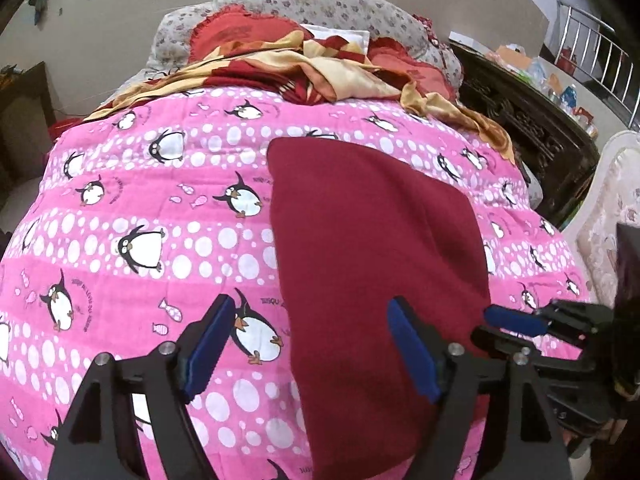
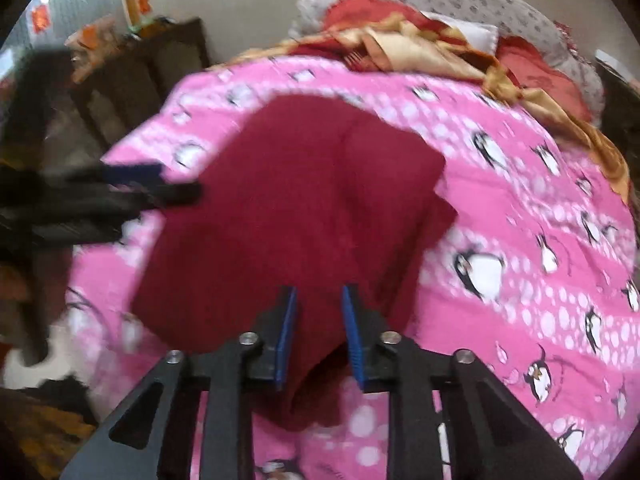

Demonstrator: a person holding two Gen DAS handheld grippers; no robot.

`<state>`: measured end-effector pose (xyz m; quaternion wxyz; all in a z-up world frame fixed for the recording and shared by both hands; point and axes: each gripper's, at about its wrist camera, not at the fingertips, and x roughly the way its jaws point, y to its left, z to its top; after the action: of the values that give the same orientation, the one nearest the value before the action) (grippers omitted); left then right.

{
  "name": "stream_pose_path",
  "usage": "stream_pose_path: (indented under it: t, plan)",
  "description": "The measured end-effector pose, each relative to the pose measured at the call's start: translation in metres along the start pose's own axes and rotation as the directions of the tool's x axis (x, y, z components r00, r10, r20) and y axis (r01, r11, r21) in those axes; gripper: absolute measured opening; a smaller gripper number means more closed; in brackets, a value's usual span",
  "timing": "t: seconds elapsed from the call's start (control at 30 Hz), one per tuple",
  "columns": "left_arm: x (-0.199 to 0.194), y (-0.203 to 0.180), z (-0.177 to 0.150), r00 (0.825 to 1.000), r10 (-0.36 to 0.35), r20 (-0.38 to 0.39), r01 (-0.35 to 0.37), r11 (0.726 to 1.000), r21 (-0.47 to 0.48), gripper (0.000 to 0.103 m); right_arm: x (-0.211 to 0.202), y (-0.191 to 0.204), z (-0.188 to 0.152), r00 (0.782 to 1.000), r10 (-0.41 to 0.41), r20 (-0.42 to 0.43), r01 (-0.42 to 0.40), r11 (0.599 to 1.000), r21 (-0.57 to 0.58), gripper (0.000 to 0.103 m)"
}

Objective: Fold small clothes

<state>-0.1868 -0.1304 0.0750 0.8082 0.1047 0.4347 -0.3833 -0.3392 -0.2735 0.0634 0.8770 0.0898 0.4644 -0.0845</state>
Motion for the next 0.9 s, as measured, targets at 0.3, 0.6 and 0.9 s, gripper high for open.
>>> stream_pose_path:
  t: [0.3,0.6,0.9]
  plan:
    - [-0.022,-0.009,0.002,0.994,0.070,0.082,-0.071,0.997,0.012,0.082,-0.039,-0.002,0.011,0.995,0.020,0.093,-0.028,0.996,0.089,0.044]
    - [-0.036,-0.018,0.008,0.988,0.095,0.122,-0.099,0.995,0.027,0.082,-0.044,-0.005,0.026,0.992,-0.059,0.108,0.035,0.976,0.214,0.056]
    - [-0.038,-0.022,0.008,0.987,0.090,0.133,-0.095,0.995,0.031,0.082,-0.044,-0.011,0.022,0.992,-0.093,0.086,0.063,0.952,0.299,0.063]
